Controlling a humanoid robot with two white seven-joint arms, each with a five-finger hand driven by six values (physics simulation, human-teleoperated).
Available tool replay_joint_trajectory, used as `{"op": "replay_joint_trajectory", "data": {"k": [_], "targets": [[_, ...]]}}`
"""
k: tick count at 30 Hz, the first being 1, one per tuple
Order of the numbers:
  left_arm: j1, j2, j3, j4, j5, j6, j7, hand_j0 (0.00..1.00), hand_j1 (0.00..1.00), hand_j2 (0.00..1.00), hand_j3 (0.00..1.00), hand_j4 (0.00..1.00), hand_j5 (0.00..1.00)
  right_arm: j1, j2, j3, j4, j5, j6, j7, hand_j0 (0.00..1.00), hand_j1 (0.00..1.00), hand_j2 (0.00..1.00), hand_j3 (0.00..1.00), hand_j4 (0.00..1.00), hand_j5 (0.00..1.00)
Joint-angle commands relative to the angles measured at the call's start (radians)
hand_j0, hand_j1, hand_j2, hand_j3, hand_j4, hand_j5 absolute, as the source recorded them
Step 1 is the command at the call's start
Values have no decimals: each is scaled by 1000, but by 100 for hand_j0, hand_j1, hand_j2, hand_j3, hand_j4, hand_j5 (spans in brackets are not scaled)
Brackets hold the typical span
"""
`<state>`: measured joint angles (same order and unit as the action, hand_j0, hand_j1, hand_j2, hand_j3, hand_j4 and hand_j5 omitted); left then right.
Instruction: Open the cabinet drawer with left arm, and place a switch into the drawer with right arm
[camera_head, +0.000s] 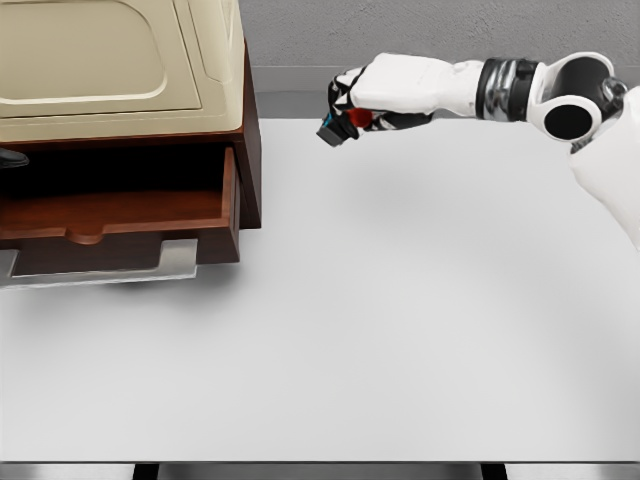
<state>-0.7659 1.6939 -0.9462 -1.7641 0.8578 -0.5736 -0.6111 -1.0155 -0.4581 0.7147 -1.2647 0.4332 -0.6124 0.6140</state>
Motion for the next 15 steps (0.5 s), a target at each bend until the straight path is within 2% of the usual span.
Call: {"op": "replay_joint_trajectory", "data": {"k": [1, 10, 15], "targets": [[0, 0, 0, 0, 9, 3, 0, 100, 100, 100, 100, 100, 100, 0, 9, 52, -84, -7, 2, -3, 14, 14, 14, 14, 14, 14], [2, -2, 0, 0, 1, 3, 0, 100, 100, 100, 100, 100, 100, -23, 33, 103, -193, -7, 2, -3, 14, 14, 14, 14, 14, 14], [2, -10, 0, 0, -11, 1, 0, 100, 100, 100, 100, 100, 100, -61, 38, 111, -219, -54, 2, -3, 14, 14, 14, 14, 14, 14]]}}
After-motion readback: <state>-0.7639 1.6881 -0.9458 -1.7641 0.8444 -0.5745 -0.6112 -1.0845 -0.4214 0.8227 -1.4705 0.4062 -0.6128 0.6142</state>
